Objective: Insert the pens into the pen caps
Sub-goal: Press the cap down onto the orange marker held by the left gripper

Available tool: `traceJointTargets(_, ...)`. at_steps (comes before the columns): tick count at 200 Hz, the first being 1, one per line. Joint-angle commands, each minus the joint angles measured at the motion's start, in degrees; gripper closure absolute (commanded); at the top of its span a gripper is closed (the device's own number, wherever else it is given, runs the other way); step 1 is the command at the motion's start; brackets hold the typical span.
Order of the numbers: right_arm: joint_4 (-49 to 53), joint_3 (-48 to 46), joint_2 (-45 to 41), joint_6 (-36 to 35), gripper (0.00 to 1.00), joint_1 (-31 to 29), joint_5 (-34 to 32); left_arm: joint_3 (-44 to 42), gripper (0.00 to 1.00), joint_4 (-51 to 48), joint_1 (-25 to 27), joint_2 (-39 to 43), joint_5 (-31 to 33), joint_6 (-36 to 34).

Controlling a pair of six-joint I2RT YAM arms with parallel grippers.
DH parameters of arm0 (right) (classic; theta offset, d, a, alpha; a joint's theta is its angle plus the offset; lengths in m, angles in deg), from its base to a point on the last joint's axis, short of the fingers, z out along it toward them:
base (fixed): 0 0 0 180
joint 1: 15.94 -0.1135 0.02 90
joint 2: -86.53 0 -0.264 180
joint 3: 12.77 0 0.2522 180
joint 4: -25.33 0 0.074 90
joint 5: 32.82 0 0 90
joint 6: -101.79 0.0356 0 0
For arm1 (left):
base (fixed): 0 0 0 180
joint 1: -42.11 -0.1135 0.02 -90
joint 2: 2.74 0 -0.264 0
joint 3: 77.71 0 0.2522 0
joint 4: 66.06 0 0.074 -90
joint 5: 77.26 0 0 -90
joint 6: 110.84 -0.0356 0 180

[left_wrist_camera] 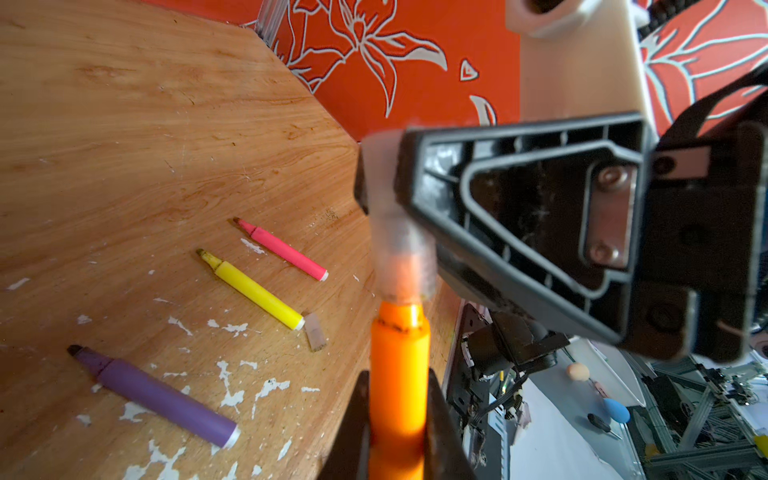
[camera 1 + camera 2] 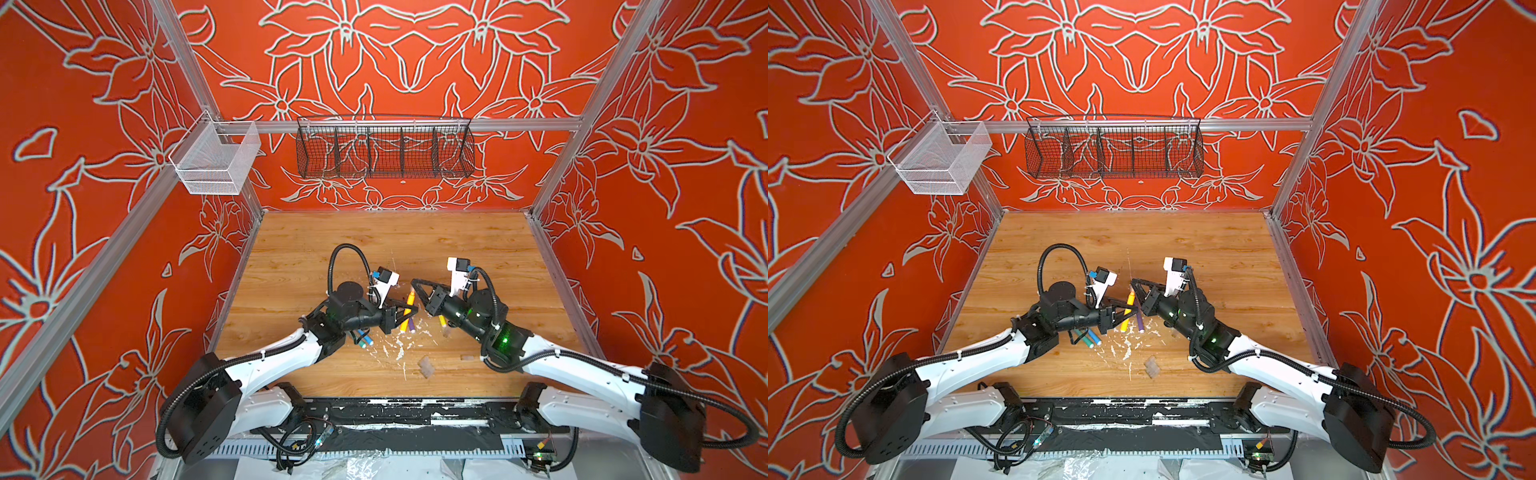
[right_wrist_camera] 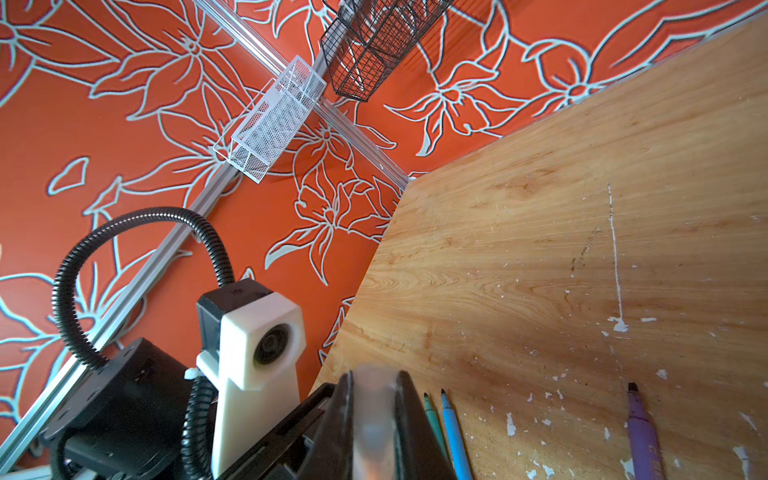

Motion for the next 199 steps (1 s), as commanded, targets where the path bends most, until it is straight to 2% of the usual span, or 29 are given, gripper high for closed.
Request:
traceJointTargets(1, -3.6, 1.2, 1.3, 0.3, 1.0, -2.3, 2.0, -1.6, 1.0, 3.9, -2.7, 1.5, -0.4, 2.0)
traceJointTargets(30, -7.1, 1.8, 3.7, 0.4, 1.0, -2.5, 5.6, -4.2, 1.0, 15.1, -6.4, 0.2, -9.7, 8.0)
traceJointTargets(55, -12.9, 1.8, 5.7, 0.9, 1.0, -2.5, 10.6, -4.5, 1.0, 19.1, -6.9, -1.2, -12.8, 9.9)
traceJointTargets(84, -18.3, 1.1, 7.1, 0.7, 1.0, -2.8, 13.1, -5.6, 1.0, 23.1, -8.3, -1.3, -13.6, 13.1)
traceJointTargets(99, -19.1, 1.3, 7.7, -0.1, 1.0, -3.3, 13.6, -5.4, 1.0, 21.7, -9.0, -0.6, -13.3, 13.9)
traceJointTargets(151, -19.8, 2.4, 11.1, -0.4, 1.0, -4.6, 15.4, -5.7, 1.0, 14.4, -9.1, 5.1, -9.0, 10.6)
traceJointTargets(199, -15.8, 1.1, 8.5, -3.1, 1.0, -6.2, 16.6, -6.3, 1.0, 16.4, -9.1, 7.0, -10.3, 12.2)
